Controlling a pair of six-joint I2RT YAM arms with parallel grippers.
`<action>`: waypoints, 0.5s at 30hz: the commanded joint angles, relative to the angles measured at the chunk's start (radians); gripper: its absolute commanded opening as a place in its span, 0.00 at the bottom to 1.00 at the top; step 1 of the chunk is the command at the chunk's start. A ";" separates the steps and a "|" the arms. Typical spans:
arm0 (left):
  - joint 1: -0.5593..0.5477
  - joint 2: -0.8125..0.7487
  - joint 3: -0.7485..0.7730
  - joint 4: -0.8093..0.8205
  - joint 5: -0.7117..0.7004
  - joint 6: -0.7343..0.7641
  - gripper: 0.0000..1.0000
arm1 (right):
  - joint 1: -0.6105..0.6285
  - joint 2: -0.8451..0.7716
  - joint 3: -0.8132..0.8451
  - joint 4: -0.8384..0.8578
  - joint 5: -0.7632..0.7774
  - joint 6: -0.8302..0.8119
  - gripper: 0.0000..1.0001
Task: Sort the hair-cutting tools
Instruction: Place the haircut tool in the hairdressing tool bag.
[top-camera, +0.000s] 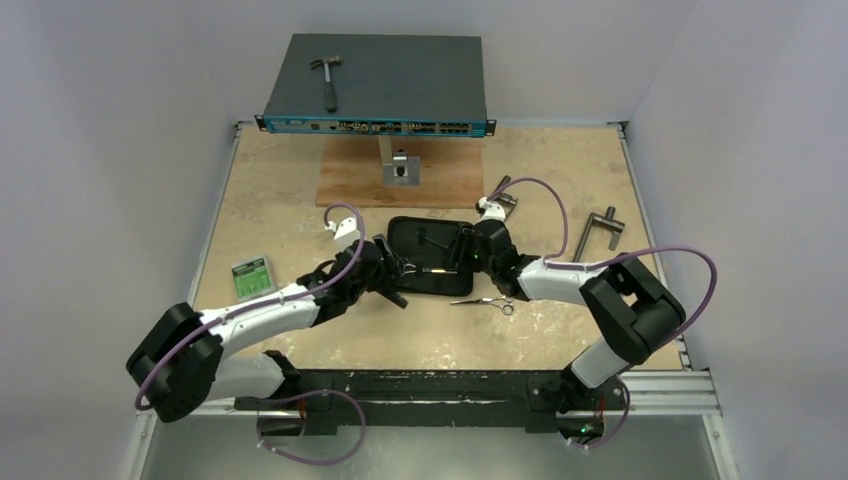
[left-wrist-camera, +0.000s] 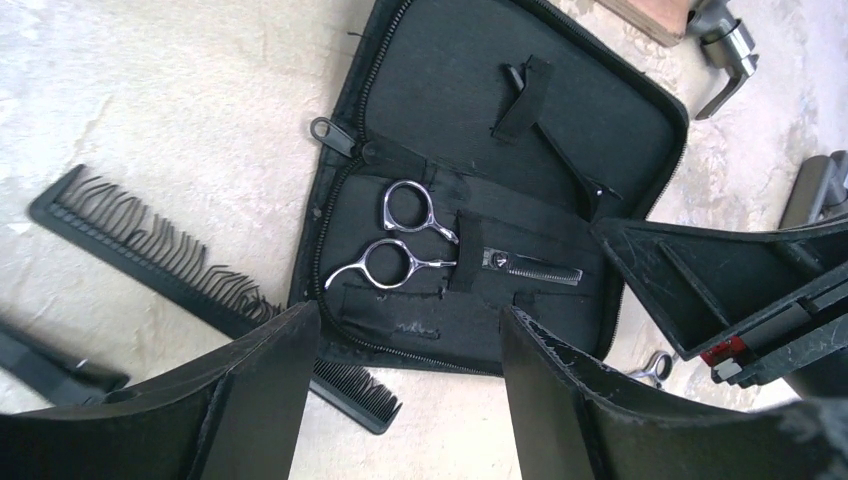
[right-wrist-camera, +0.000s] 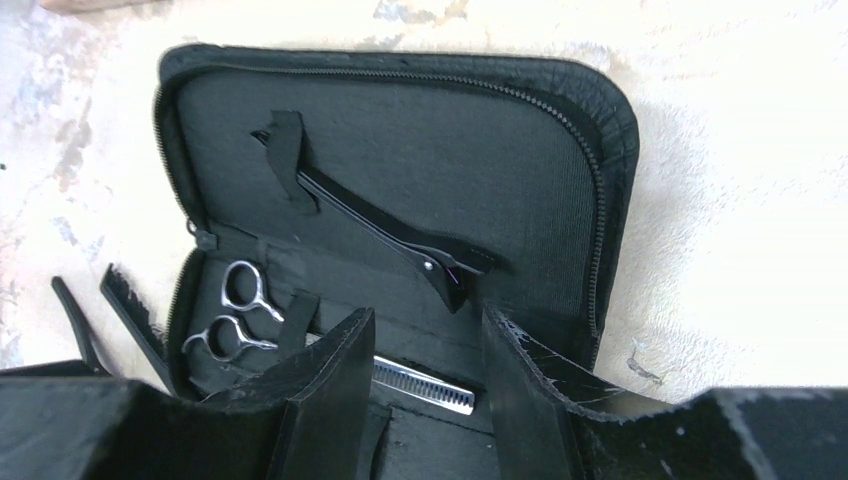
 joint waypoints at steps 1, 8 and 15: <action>0.005 0.082 0.039 0.131 0.022 0.008 0.65 | -0.013 0.033 0.032 0.043 -0.028 0.033 0.43; 0.005 0.136 0.019 0.158 0.017 0.005 0.65 | -0.020 0.044 0.047 0.070 -0.037 0.040 0.42; 0.006 0.206 0.017 0.164 0.052 -0.024 0.65 | -0.026 0.086 0.087 0.090 -0.046 0.050 0.38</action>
